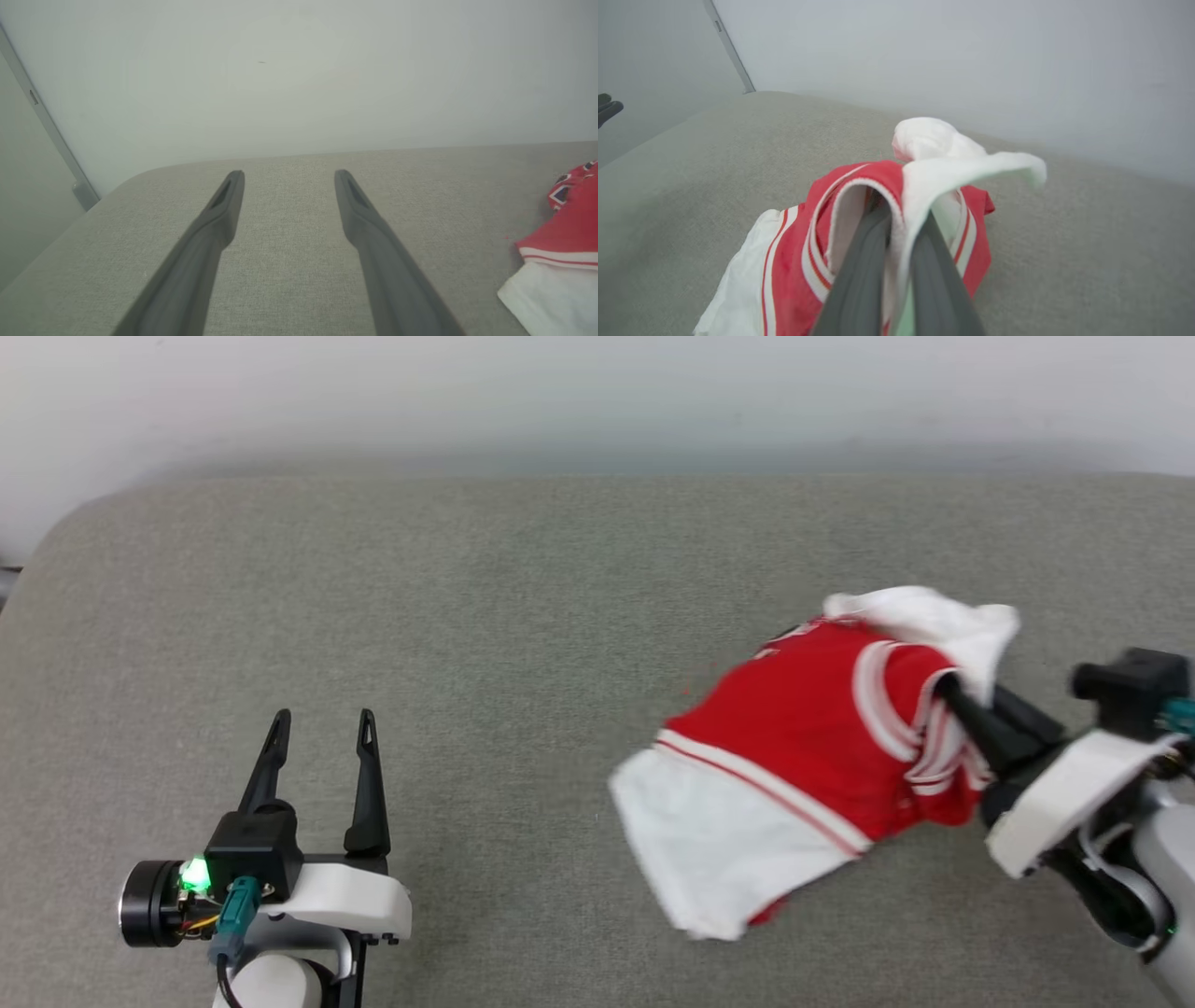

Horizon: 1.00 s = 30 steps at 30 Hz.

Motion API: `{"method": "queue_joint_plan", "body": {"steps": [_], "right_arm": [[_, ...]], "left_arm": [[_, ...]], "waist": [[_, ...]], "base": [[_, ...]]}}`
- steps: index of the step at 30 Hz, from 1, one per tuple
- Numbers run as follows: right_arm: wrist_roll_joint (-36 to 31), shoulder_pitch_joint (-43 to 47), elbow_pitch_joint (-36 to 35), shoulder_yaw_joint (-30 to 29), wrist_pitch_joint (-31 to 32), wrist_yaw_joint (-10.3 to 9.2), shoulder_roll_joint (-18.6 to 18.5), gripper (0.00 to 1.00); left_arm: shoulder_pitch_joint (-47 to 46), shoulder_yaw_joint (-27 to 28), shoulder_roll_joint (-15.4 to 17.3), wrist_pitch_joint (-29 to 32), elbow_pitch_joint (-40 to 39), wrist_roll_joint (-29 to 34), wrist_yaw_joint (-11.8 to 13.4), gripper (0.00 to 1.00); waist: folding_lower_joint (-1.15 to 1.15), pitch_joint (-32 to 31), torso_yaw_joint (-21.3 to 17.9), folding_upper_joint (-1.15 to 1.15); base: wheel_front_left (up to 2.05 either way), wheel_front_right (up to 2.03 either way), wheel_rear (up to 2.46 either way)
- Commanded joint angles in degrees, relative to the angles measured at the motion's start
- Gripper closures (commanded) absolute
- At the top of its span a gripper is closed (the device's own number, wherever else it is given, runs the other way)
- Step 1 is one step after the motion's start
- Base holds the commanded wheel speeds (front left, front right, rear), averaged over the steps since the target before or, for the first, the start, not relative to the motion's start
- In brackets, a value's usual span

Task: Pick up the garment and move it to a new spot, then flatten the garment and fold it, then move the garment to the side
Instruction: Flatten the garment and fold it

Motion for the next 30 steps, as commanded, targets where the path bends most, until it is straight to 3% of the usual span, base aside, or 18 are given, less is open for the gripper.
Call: {"method": "queue_joint_plan", "body": {"steps": [1,7,17,23,27,28,29,30], "right_arm": [[-0.16,2.28,1.08,-2.88,-1.05,-0.06,0.69,1.00],[-0.23,9.97,8.29,-16.58,-3.15,-0.05,3.35,1.00],[0.60,14.26,27.49,-35.06,-5.71,-0.06,7.97,1.00],[-0.45,13.34,38.89,-38.72,-4.36,-0.06,9.41,1.00],[-1.03,12.17,42.80,-39.00,-4.59,-0.08,10.52,1.00],[-0.98,11.86,42.99,-39.14,-4.93,-0.07,10.68,0.86],[-1.37,11.62,43.11,-39.27,-5.21,-0.07,10.41,0.52],[-2.01,11.49,43.02,-39.17,-5.69,-0.07,10.10,0.00]], "left_arm": [[0.63,0.47,-0.06,-0.14,-0.09,0.21,-0.26,0.00],[0.96,0.94,-0.96,-0.14,-0.07,0.78,-1.13,0.00],[0.43,1.59,-2.11,-0.14,0.45,2.04,-2.33,0.00],[0.42,2.37,-2.55,-0.14,0.70,2.57,-2.97,0.00],[0.34,2.60,-2.88,-0.14,0.93,3.02,-3.31,0.00],[0.39,2.75,-2.90,-0.14,0.90,3.14,-3.41,0.00],[0.48,2.86,-2.92,-0.14,0.90,3.14,-3.43,0.00],[0.61,2.96,-2.95,-0.14,0.92,3.17,-3.57,0.00]], "waist": [[0.00,-0.44,-0.84,0.00],[0.00,-0.15,-1.77,0.00],[0.00,0.83,-1.75,0.00],[0.00,1.04,-1.72,0.00],[0.00,0.99,-1.80,0.00],[0.00,0.97,-1.91,0.00],[0.00,0.90,-2.01,0.00],[0.00,0.78,-2.08,0.00]], "base": [[0.00,0.00,0.00],[0.00,0.00,0.00],[0.00,0.00,0.00],[0.00,0.00,0.00],[0.00,0.00,0.00],[0.00,0.00,0.00],[0.00,0.00,0.00],[0.00,0.00,0.00]]}}
